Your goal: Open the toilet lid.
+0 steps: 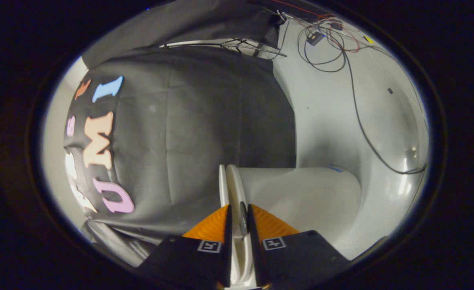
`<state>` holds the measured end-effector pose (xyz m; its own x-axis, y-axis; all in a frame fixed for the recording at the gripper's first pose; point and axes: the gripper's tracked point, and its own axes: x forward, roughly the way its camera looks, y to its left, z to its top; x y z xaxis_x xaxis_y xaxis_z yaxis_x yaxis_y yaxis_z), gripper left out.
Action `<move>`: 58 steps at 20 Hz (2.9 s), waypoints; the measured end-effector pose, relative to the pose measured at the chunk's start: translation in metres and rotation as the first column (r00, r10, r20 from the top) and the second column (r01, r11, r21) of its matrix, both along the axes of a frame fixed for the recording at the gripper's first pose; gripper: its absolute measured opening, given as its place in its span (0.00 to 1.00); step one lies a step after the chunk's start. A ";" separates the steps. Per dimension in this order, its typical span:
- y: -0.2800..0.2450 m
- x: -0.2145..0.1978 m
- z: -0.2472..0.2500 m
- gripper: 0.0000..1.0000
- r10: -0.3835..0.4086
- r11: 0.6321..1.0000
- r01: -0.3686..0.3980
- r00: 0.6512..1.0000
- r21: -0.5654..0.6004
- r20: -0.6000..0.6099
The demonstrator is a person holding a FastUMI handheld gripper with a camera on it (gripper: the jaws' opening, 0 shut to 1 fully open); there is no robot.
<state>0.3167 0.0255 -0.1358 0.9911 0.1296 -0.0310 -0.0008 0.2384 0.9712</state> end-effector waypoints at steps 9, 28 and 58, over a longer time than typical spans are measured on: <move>0.010 -0.004 0.013 0.03 0.042 0.989 -0.046 0.999 -0.144 -0.029; 0.170 -0.044 0.196 0.06 0.044 0.756 0.048 0.991 -0.652 0.124; 0.440 -0.051 0.242 0.10 0.376 0.206 0.041 0.919 -0.978 0.118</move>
<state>0.2660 0.4657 0.1067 0.9283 0.3715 -0.0156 -0.3717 0.9261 -0.0644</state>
